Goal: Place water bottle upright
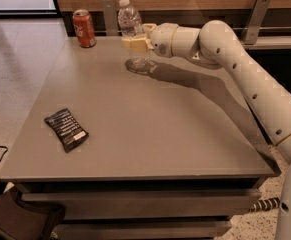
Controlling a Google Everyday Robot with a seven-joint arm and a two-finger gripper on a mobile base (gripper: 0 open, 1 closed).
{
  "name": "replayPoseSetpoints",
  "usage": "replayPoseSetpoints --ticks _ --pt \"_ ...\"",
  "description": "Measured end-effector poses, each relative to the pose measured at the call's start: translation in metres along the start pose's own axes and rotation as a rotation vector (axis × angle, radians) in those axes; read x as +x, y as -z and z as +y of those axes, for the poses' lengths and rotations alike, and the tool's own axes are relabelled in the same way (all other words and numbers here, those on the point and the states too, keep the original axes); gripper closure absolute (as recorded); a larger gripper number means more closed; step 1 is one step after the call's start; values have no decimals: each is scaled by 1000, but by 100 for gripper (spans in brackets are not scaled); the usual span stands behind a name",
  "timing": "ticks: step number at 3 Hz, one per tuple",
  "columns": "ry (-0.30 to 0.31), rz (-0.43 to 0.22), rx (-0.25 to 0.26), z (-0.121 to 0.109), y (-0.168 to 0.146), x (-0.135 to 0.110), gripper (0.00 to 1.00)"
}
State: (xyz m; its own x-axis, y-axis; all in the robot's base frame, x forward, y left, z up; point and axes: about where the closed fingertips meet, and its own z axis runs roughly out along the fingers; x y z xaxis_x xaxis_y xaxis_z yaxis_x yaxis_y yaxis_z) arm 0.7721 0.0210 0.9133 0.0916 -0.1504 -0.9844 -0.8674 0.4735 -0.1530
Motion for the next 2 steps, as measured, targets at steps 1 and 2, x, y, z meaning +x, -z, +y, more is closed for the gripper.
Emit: replayPoseSetpoints --ticks 1,2 --pt "3 5 9 -3 2 4 100" --pt "-6 -5 20 -5 4 14 100"
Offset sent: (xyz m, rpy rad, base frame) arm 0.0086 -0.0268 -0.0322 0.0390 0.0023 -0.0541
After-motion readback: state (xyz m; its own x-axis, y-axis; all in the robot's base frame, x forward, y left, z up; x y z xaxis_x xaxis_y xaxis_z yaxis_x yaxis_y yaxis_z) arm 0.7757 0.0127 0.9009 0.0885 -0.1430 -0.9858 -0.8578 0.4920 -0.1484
